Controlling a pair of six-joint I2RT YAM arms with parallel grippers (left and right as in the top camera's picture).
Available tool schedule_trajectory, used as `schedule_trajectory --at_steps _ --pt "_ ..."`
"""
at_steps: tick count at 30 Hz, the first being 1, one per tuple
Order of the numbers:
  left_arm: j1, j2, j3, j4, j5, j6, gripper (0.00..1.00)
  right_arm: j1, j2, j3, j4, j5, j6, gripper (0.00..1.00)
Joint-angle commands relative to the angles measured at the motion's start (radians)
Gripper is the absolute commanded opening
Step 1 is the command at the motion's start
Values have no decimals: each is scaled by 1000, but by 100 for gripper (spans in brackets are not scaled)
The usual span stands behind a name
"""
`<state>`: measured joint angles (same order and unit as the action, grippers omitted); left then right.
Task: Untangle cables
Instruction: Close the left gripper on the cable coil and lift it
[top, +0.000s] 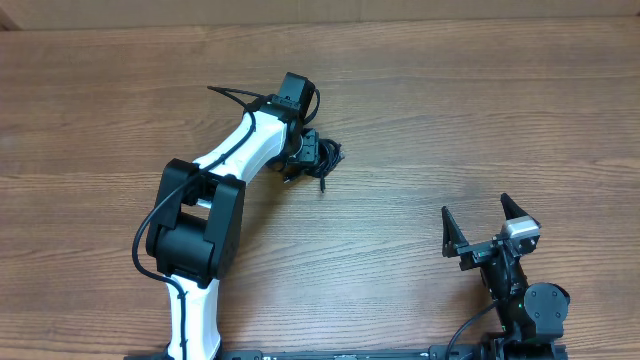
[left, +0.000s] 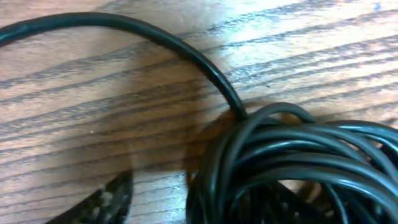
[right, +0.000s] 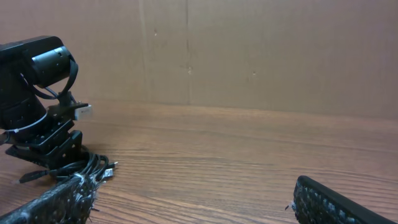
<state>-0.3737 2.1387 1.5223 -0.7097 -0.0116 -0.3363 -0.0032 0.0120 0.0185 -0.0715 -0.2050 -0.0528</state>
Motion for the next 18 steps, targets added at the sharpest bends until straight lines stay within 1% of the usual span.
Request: schedule_trajectory --at_steps 1,2,7,11,13,18 --pt "-8 21 -14 -4 38 -1 55 3 -9 -11 6 5 -4 100" --pt "-7 21 -14 -4 38 -1 52 3 -9 -11 6 5 -4 100" --pt "-7 21 -14 -6 38 -1 23 3 -9 -11 6 5 -4 100" --pt "-7 21 -14 -17 38 -1 9 3 -9 -11 6 5 -4 100" --pt "-7 21 -14 -24 38 -1 4 3 -9 -11 6 5 -4 100" --pt "-6 15 -4 -60 37 0 4 3 -9 -11 6 5 -4 100"
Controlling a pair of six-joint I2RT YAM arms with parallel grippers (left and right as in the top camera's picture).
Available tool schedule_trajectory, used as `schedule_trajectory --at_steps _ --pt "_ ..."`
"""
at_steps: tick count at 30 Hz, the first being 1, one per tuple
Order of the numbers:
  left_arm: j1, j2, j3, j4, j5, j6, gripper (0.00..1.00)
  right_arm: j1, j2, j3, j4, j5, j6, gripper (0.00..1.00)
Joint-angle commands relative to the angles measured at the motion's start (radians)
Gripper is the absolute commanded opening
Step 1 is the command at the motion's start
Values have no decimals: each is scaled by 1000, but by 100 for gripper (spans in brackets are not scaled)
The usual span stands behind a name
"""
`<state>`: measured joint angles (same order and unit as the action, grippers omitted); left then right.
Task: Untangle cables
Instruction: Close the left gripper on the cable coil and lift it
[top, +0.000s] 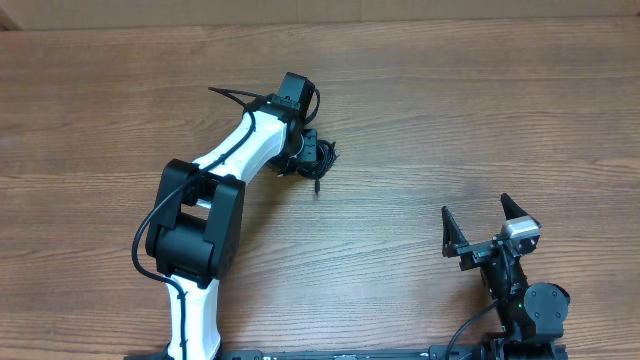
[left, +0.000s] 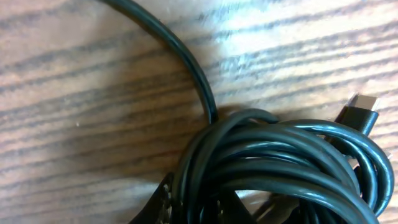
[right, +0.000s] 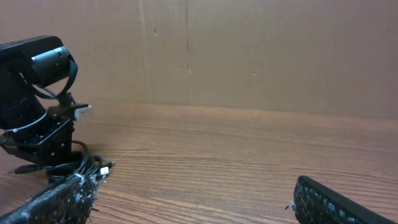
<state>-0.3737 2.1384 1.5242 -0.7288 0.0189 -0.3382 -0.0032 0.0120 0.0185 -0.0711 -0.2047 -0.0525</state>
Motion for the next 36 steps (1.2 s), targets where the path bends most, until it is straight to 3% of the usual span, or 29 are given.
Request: schedule_trajectory --at_steps 1,17,36 --pt "-6 11 2 -51 5 2 4 3 -9 -11 5 5 -5 100" --pt "-6 -137 156 -179 0 94 4 3 -9 -11 5 5 -5 100" --pt "-6 -483 156 -300 38 399 4 3 -9 -11 5 5 -5 100"
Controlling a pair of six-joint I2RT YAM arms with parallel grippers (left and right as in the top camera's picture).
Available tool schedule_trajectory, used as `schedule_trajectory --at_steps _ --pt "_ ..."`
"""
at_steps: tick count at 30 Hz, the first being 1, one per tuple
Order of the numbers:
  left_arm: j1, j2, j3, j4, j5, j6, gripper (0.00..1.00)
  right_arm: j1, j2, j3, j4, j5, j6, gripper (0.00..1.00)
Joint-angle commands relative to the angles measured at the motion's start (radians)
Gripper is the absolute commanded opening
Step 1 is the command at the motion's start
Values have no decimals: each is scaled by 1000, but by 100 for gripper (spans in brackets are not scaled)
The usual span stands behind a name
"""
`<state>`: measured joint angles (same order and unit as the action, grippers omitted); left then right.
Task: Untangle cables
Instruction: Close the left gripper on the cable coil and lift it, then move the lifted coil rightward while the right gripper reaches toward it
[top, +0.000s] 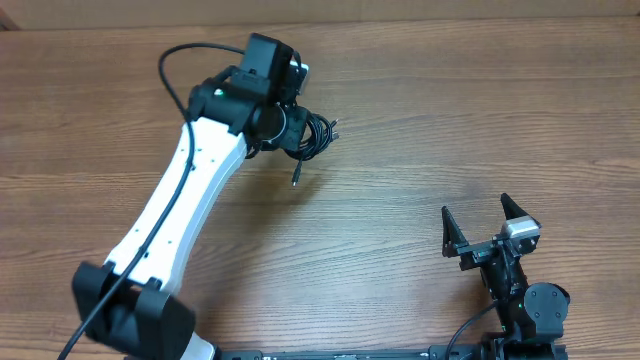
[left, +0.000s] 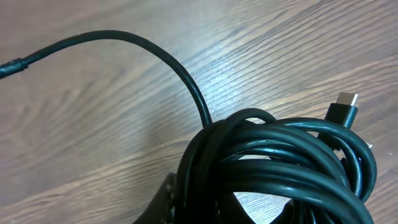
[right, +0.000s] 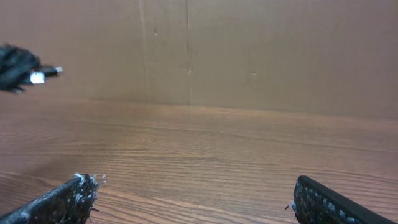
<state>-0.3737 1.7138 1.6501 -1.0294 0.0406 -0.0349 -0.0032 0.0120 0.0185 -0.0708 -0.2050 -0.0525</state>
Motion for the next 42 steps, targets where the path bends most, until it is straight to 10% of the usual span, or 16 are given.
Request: schedule_trajectory --at_steps 1,20,27,35,42 --pt "-6 -66 30 1 17 112 4 3 -9 -11 5 5 -5 100" --pt "-6 -87 30 -8 489 560 4 3 -9 -11 6 5 -5 100" --pt "-6 -87 30 -37 635 559 4 3 -9 -11 18 -7 9 100" --pt "-6 -87 30 -58 696 502 4 3 -9 3 194 -174 457 100" --pt "-6 -89 30 -58 689 435 4 3 -9 136 52 -238 497 100"
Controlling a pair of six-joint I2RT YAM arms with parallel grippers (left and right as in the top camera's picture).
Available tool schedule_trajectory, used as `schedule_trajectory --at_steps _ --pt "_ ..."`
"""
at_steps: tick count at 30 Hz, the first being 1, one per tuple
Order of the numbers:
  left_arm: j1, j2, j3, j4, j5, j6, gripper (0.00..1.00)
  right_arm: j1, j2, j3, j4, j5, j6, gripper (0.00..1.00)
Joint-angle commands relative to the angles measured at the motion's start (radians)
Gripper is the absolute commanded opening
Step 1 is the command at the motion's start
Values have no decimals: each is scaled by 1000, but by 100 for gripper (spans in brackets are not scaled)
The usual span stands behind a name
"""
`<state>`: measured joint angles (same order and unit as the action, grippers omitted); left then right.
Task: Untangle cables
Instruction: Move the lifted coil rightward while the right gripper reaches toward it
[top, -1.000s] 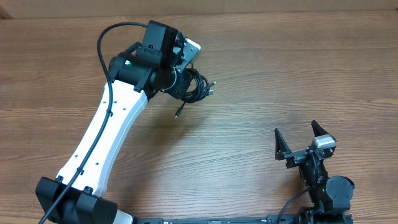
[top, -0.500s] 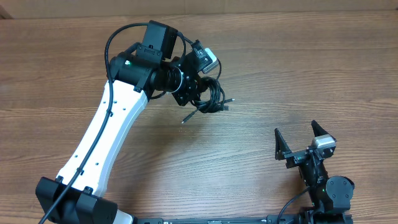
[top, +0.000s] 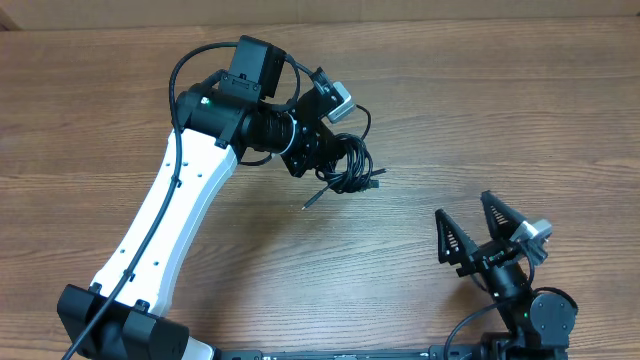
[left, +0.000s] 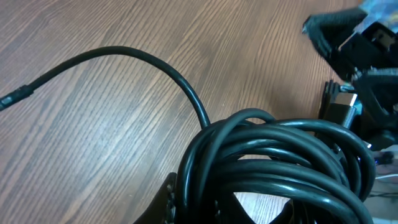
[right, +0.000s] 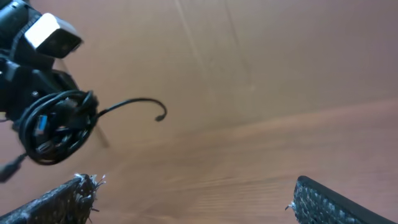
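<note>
A coiled bundle of black cable (top: 347, 165) hangs above the table's middle, with my left gripper (top: 322, 155) shut on it. In the left wrist view the coils (left: 280, 165) fill the lower right. One loose end (left: 93, 59) arcs away to the left, and a plug (left: 341, 107) sticks up at the right. A thin cable end (top: 312, 199) dangles below the bundle. My right gripper (top: 478, 232) stands open and empty at the front right. It is tilted up towards the bundle (right: 55, 127), which shows in its view at far left.
The wooden table (top: 480, 110) runs in all directions. A cardboard wall (right: 249, 50) stands at the back. The left arm's white links (top: 170, 220) slant across the left half of the table.
My left gripper has carried the bundle to the right and nearer the front, with the wrist turned. My right gripper has tilted upward and swung to face the bundle.
At first my left gripper sat low at the bundle on the table, one finger apart from the coils. Then the finger was against the coils. Later the bundle hung off the table at the back left. Now it hangs nearer the middle, facing the raised right gripper.
</note>
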<state>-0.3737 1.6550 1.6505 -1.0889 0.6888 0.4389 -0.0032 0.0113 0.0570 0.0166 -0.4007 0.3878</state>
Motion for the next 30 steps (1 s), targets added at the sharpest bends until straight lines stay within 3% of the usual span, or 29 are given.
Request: schedule_trajectory --at_steps 1,10,16,22,30 --pt "-6 -31 30 2 41 -39 4 3 -8 128 -74 -41 57 100" --pt "-7 -77 30 45 10 -126 4 1 82 403 -349 -27 53 100" --pt "-7 -137 30 93 -179 -348 4 2 285 591 -509 -68 53 100" --pt "-8 -194 30 106 -349 -616 4 2 512 776 -626 -232 53 100" --pt "-59 -217 30 107 -395 -654 4 2 679 808 -608 -471 54 100"
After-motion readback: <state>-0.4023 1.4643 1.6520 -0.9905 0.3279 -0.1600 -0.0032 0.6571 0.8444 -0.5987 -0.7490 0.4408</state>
